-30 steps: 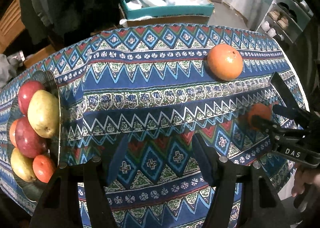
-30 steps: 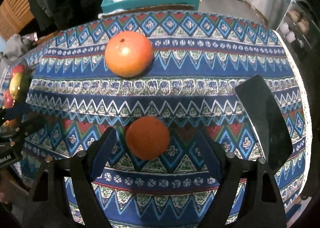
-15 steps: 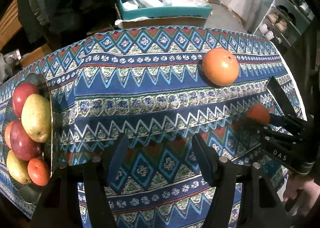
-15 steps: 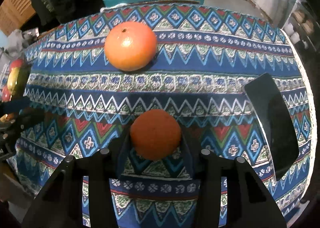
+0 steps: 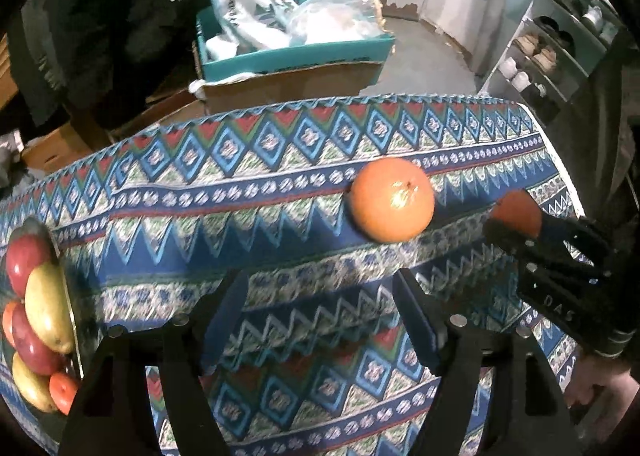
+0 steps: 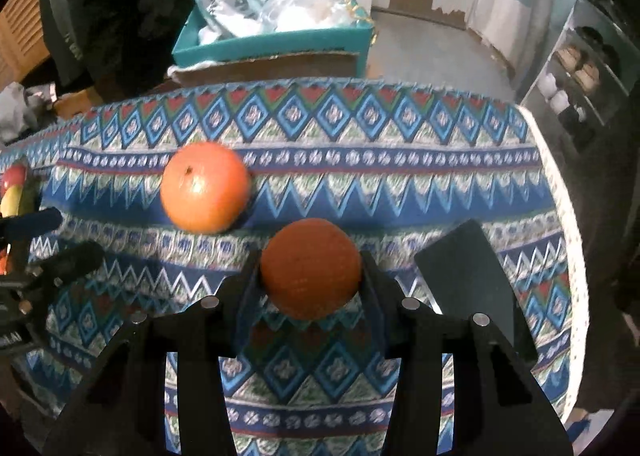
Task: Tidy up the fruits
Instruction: 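Grasp an orange with the right tool while the left tool grasps another orange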
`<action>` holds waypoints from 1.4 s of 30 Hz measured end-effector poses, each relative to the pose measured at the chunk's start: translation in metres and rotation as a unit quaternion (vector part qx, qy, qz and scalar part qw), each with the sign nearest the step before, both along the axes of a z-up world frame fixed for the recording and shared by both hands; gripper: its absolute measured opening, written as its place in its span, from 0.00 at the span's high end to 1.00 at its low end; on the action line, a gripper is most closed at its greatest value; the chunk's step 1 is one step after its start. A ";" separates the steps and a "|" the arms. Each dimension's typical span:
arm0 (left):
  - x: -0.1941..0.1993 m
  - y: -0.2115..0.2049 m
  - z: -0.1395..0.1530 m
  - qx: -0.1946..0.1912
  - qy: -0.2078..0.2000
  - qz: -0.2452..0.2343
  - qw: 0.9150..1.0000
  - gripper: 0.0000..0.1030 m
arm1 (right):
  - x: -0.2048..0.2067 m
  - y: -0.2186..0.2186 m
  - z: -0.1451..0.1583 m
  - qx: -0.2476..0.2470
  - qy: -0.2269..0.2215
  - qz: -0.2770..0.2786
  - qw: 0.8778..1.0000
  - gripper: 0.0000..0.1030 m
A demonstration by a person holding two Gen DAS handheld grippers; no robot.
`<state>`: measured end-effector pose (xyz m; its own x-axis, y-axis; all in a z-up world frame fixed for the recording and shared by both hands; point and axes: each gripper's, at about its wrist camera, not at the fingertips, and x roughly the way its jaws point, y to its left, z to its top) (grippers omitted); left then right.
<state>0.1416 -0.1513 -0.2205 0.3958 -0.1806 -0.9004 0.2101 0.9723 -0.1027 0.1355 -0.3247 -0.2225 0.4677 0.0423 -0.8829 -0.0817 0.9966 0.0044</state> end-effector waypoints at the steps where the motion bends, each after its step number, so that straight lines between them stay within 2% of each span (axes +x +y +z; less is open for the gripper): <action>1: 0.003 -0.004 0.000 0.000 -0.001 -0.002 1.000 0.26 | 0.003 -0.001 0.002 -0.001 -0.002 -0.001 1.000 0.56; 10: 0.030 -0.030 -0.008 -0.019 0.006 -0.003 1.000 0.23 | 0.027 -0.021 0.010 0.006 -0.008 -0.024 1.000 0.56; 17: 0.047 -0.051 -0.024 -0.011 0.021 -0.014 1.000 0.23 | 0.031 -0.034 0.008 0.018 -0.008 -0.047 0.999 0.55; 20: 0.051 -0.054 -0.029 -0.018 0.023 -0.018 0.999 0.20 | 0.031 -0.039 0.006 0.024 -0.006 -0.055 0.998 0.55; 28: 0.061 -0.065 -0.044 -0.021 0.037 -0.020 0.999 0.20 | 0.026 -0.048 -0.003 0.031 0.005 -0.070 0.997 0.55; 30: 0.061 -0.067 -0.047 -0.022 0.038 -0.025 0.999 0.22 | 0.025 -0.049 -0.005 0.028 0.006 -0.069 0.997 0.55; 33: 0.061 -0.070 -0.049 -0.011 0.034 -0.038 0.999 0.32 | 0.023 -0.050 -0.008 0.028 0.009 -0.068 0.997 0.55; 37: 0.060 -0.066 -0.048 -0.022 0.034 -0.036 0.999 0.33 | 0.022 -0.051 -0.012 0.031 0.012 -0.070 0.997 0.55; 42: 0.054 -0.062 -0.047 -0.006 0.031 -0.035 0.999 0.33 | 0.022 -0.047 -0.010 0.027 0.008 -0.064 0.998 0.55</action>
<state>0.1955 -0.2137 -0.2670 0.3252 -0.2172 -0.9204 0.2695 0.9542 -0.1299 0.1572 -0.3713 -0.2327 0.4582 0.0311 -0.8883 0.0468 0.9972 0.0590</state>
